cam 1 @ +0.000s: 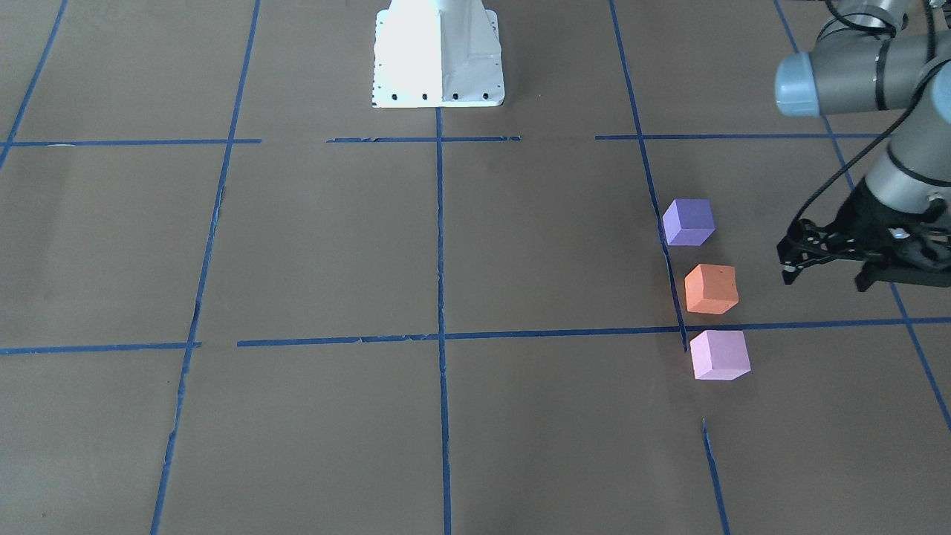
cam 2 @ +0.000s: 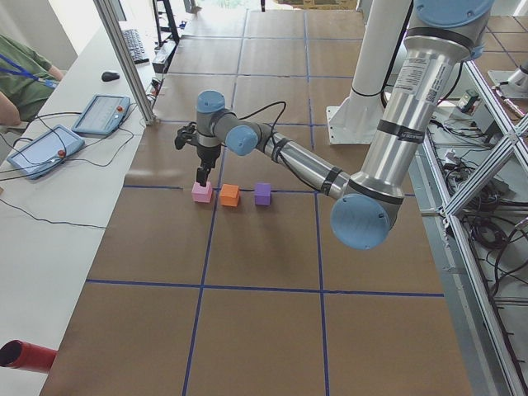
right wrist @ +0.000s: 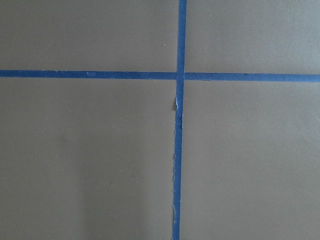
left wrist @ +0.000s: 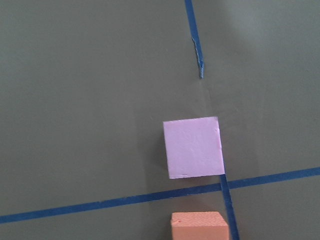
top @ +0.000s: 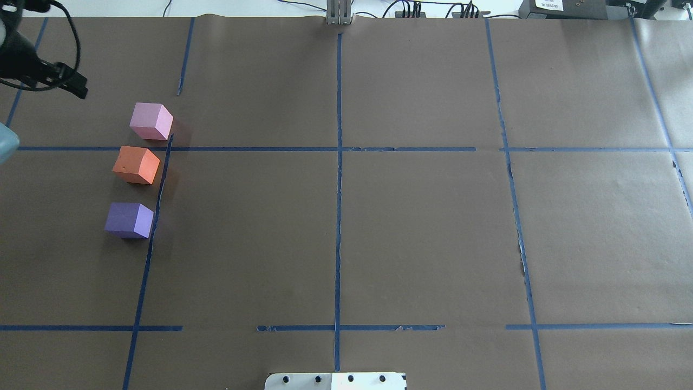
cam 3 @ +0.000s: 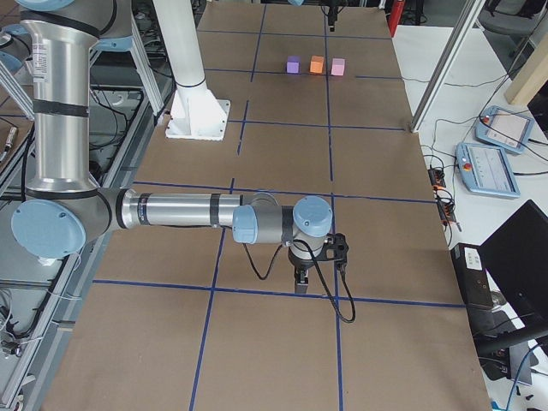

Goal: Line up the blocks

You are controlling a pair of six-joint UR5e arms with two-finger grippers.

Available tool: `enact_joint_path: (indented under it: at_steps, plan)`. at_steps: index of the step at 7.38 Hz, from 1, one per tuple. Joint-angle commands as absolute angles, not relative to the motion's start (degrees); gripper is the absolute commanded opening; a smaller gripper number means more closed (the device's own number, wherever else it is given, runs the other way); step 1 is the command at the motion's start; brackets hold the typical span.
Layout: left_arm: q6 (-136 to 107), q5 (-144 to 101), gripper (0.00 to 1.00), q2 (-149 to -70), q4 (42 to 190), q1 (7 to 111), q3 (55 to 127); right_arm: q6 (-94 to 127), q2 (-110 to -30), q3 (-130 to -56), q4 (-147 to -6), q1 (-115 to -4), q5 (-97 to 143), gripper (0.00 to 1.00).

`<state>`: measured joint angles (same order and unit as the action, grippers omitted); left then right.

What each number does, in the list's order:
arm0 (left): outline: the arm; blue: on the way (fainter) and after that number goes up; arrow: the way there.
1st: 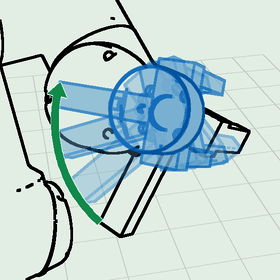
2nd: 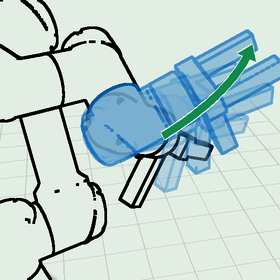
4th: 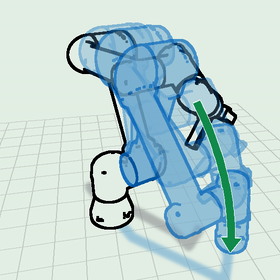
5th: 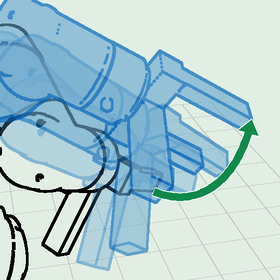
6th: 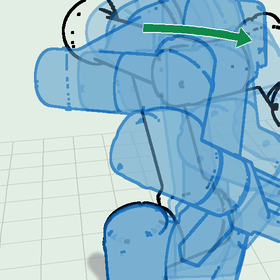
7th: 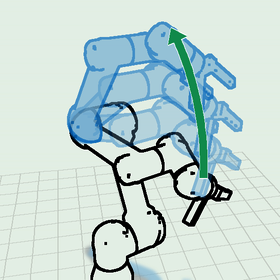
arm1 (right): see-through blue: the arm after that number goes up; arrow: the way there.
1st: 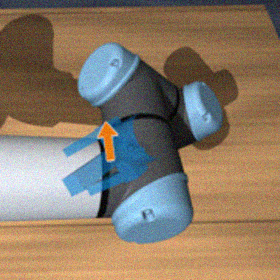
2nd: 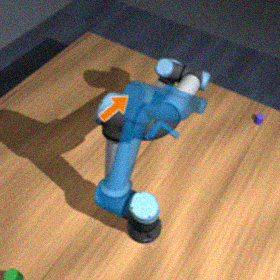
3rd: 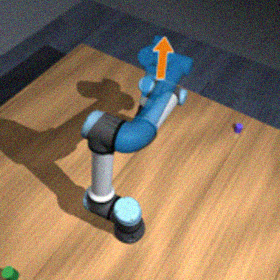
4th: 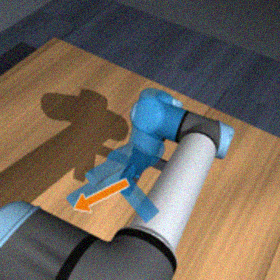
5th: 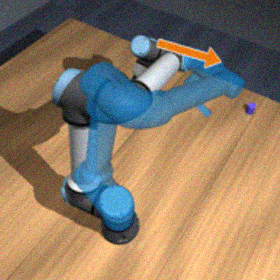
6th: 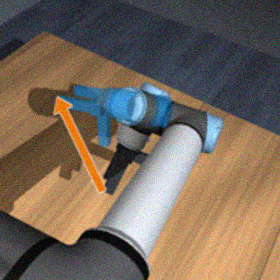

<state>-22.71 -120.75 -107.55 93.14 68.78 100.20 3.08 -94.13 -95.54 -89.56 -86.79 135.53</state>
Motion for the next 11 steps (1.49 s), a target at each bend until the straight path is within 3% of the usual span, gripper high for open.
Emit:
enact_joint_path:
  at_steps: [1,4,11]
  plan:
    - [-9.55,-123.56,1.00,-104.09,90.44,79.14,98.10,3.08,-94.13,-95.54,-89.56,-86.75,135.53,1.00]
    - [7.79,-130.34,1.00,-98.80,90.61,87.97,86.35,3.08,-94.13,-95.54,-89.56,-86.75,135.53,1.00]
    - [8.00,-131.57,1.00,-95.36,89.03,88.24,86.04,3.08,-94.13,-95.54,-89.56,-86.84,135.53,1.00]
